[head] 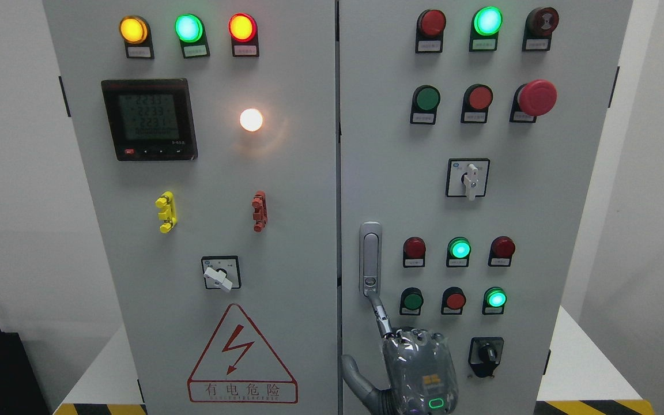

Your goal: Release door handle

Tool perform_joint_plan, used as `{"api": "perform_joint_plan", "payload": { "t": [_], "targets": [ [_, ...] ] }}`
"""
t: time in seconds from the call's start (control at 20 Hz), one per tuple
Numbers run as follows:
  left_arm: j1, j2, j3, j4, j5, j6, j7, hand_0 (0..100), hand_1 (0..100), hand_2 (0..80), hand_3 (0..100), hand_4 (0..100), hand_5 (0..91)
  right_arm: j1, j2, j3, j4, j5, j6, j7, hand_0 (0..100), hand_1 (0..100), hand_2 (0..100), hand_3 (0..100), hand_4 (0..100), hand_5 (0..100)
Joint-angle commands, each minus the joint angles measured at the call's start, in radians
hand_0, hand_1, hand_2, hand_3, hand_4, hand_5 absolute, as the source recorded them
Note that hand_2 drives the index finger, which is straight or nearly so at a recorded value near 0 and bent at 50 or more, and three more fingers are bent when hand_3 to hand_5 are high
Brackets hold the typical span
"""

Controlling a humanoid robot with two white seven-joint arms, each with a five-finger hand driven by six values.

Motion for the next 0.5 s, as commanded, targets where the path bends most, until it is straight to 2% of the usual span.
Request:
{"api": "perform_joint_plan", "payload": {
  "t": [0.0, 0.45],
  "targets": [
    [0.000, 0.000, -0.014, 0.020, 0.000, 0.000, -0.001, 12, 39, 0.0, 0, 0, 0.0, -0.001, 0.001, -0.003, 0.008, 0.000, 0.004, -0.001, 32, 24, 0, 100, 100, 98],
    [0.000, 0.000, -0.014, 0.020, 0.000, 0.000, -0.001, 12, 39, 0.0, 0, 0, 0.0, -0.002, 0.003, -0.003, 0.014, 0.000, 0.004, 0.002, 32, 24, 0, 100, 100, 98]
  ]
}}
